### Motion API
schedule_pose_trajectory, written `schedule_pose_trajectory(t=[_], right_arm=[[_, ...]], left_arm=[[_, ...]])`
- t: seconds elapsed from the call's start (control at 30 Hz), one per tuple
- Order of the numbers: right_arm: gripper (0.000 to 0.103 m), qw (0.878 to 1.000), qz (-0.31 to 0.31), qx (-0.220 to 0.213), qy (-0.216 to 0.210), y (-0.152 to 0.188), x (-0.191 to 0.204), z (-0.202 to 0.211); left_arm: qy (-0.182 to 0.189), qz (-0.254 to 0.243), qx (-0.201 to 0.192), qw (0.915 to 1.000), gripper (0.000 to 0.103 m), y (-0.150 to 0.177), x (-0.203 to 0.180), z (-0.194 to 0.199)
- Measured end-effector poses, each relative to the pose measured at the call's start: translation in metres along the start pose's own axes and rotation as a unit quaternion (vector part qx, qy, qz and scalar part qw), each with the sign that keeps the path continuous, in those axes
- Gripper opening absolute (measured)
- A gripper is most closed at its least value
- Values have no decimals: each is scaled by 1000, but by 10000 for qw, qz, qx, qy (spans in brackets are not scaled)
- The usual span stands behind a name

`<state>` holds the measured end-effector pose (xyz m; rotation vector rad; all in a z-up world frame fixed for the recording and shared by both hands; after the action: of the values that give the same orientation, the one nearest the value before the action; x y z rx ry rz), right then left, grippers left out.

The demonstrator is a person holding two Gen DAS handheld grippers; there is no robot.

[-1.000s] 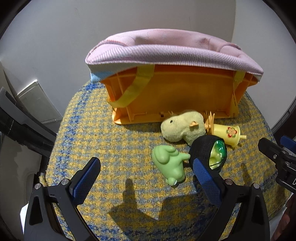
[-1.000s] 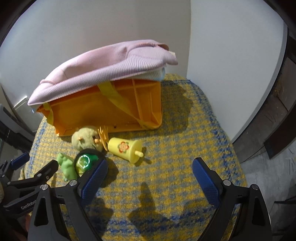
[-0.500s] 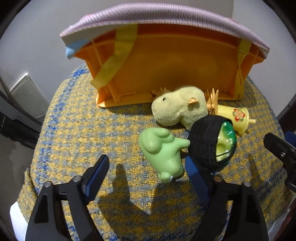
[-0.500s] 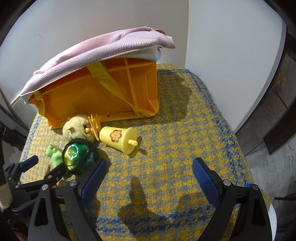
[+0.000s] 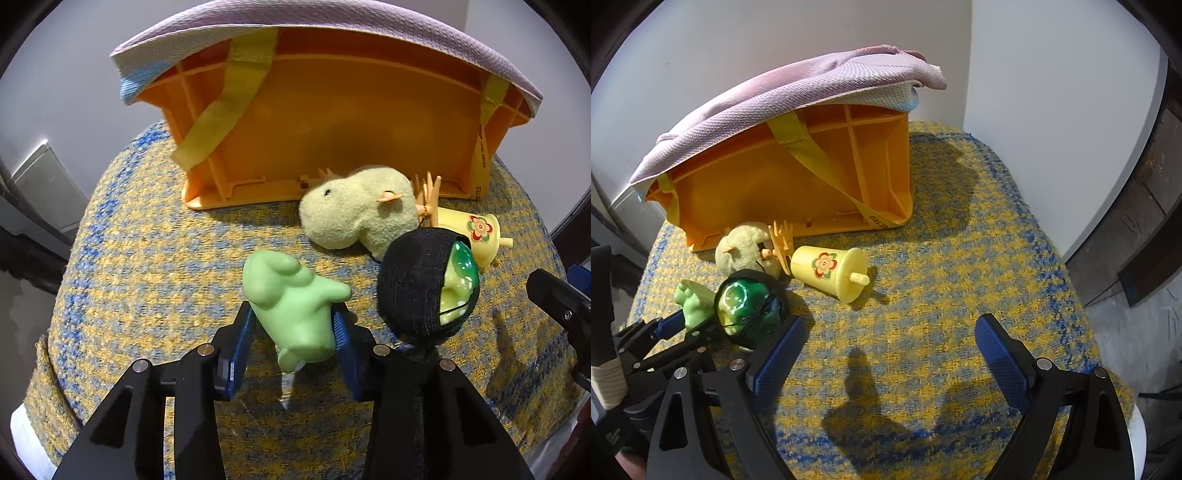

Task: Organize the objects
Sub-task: 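Grasp the green dinosaur with the left tool while the right tool grasps the black-green ball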

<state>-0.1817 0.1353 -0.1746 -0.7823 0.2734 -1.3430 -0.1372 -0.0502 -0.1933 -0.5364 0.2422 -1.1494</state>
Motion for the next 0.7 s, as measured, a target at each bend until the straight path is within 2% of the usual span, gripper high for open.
schedule_pose_trajectory(t=[0.3,0.7], right_arm=[[93,9998,147,-48,-111,-7,25,9],[93,9985,461,47,-289,-13,83,6]], left_arm=[[-213,267,8,9994,41,2,32,17],[-431,713,-143,9964,41,10,107,47]])
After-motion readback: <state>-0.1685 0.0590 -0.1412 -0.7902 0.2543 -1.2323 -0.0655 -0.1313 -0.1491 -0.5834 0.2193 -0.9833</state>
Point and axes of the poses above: each gripper's, at about its wrist camera, not at the fingertips, and z roughly against the way its jaws point, x to its left, y to its underside, the point moved 6 cm from there along -z, roughly the way its jaws point, and after that the axes turned 8 degrees about z, right-handed, at the moved point
